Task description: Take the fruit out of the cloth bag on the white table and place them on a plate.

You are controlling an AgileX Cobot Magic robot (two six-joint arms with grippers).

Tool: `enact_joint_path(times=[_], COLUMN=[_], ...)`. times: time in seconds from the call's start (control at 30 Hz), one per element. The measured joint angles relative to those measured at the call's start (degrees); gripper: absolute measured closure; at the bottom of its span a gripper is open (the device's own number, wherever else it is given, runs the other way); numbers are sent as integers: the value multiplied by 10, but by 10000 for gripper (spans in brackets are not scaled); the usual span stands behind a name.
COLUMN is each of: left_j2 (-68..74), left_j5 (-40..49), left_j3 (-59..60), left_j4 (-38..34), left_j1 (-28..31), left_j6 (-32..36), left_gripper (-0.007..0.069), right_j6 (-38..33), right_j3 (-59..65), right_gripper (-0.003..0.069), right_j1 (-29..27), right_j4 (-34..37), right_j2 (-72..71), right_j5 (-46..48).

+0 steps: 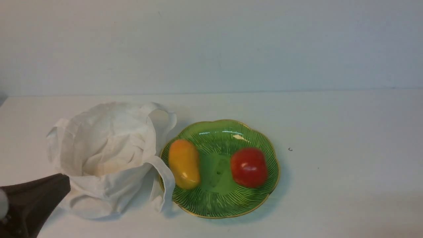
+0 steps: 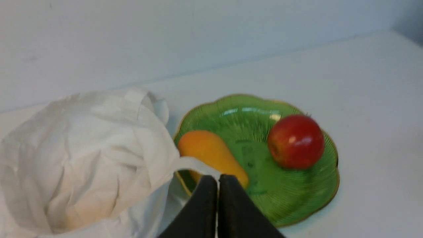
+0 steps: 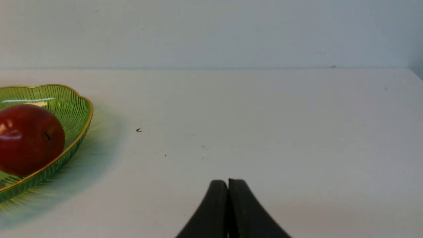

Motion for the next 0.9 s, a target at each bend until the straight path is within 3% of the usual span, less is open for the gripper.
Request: enact_joint_path(times=[0.17, 0.63, 0.77, 0.9], left_j2=[-36, -37, -43, -84], left_j5=[-54, -25, -23, -29], left_j3=[43, 64, 88, 129], left_j4=[0, -17, -27, -31], left_j1=[0, 4, 44, 127], left_j6=[-1, 16, 47, 52], left_gripper=[632, 632, 632, 632], right_j6=[0, 0, 0, 0], right_j3=[0, 0, 0, 0], right_gripper=[673, 673, 673, 673], right_j1=[0, 0, 0, 0], right_j4=[0, 0, 0, 0], right_j2=[0, 0, 0, 0], right_j5=[0, 0, 0, 0])
